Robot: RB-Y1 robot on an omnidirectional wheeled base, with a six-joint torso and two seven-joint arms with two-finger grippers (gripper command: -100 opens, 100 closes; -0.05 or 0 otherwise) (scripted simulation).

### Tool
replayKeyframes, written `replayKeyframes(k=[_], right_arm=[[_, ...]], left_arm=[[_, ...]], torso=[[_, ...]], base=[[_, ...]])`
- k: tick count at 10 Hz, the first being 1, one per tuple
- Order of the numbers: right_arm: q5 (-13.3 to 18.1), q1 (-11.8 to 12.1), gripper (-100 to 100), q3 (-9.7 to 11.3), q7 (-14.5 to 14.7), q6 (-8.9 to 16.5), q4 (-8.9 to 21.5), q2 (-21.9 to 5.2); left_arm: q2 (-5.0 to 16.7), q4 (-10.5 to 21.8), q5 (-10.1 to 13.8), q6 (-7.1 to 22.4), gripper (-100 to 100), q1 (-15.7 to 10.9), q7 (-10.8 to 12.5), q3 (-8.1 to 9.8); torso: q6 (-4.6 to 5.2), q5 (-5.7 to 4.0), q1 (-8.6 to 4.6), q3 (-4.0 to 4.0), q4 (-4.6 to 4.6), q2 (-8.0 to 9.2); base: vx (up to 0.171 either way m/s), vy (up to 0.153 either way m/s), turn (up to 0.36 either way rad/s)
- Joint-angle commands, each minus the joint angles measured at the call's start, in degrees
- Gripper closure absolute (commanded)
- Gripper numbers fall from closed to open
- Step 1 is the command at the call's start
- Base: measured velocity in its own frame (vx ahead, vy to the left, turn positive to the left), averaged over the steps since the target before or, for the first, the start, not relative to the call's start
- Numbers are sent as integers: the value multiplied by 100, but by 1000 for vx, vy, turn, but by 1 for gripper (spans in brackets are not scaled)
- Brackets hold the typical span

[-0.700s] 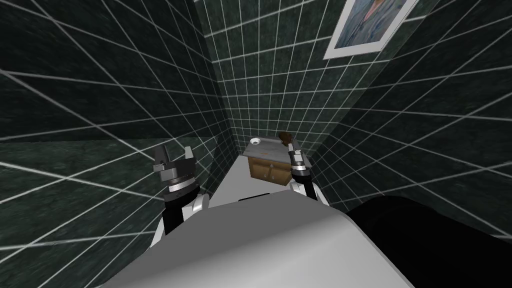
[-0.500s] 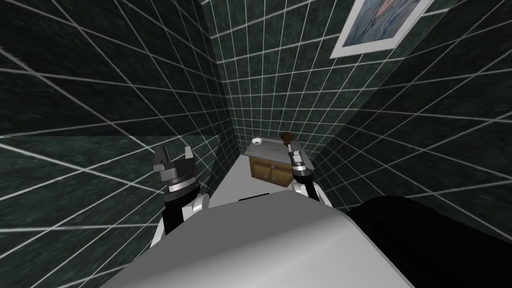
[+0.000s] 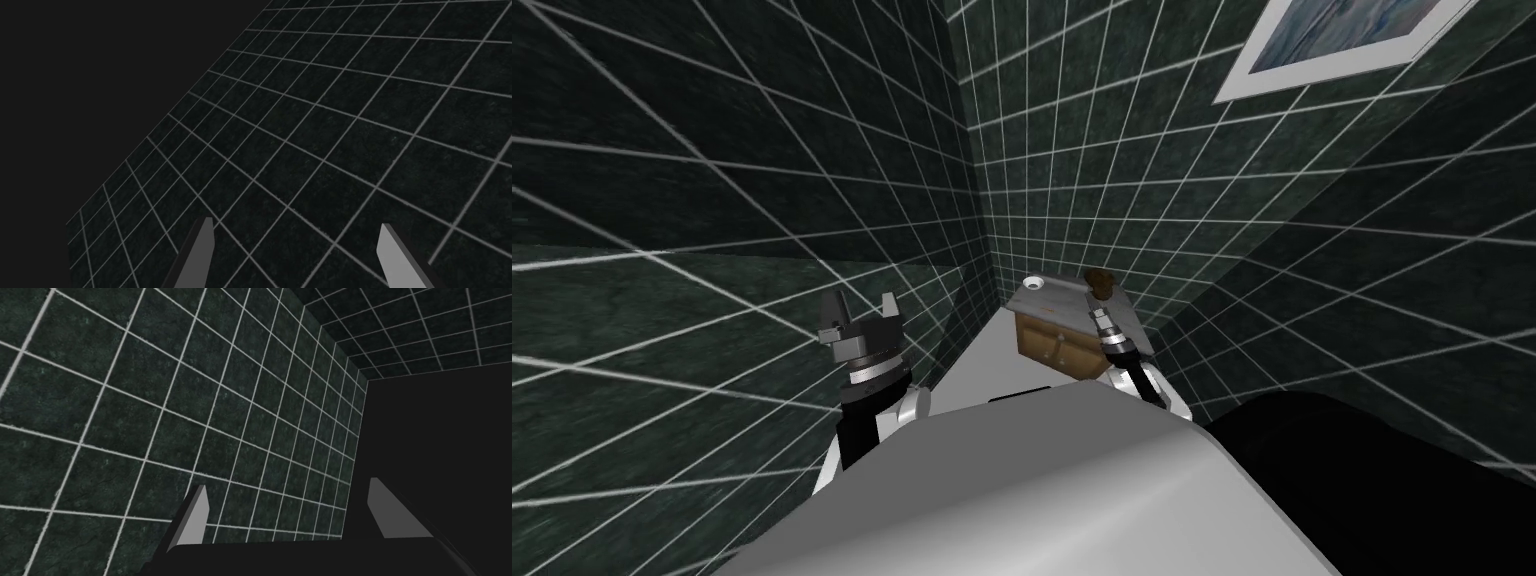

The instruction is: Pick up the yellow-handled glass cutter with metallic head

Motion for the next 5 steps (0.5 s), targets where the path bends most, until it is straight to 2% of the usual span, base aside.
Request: replayKeyframes(k=[1, 2, 3, 4, 5], right_arm=[[147, -24, -100, -14, 129, -46, 286, -286], [147, -24, -100, -14, 129, -46, 358, -396], [222, -24, -100, -55, 176, -85, 562, -640], [222, -24, -100, -55, 176, -85, 582, -640], [301, -20, -100, -92, 220, -126, 806, -888]], left_arm=[[0, 0, 0, 0, 0, 0, 0, 0], [0, 0, 0, 0, 0, 0, 0, 0], [0, 0, 0, 0, 0, 1, 0, 0], [0, 0, 0, 0, 0, 0, 0, 0], [-1, 0, 0, 0, 0, 1, 0, 0]], torso=[[0, 0, 0, 0, 0, 0], [-2, 1, 5, 0, 0, 0], [3, 3, 18, -2, -1, -4], [0, 5, 25, -3, -1, -6], [3, 6, 31, -4, -2, -7]], base=[[-24, -94, 356], [-13, -63, 146], [-12, -43, 193], [-9, -35, 117], [-8, -46, 214]])
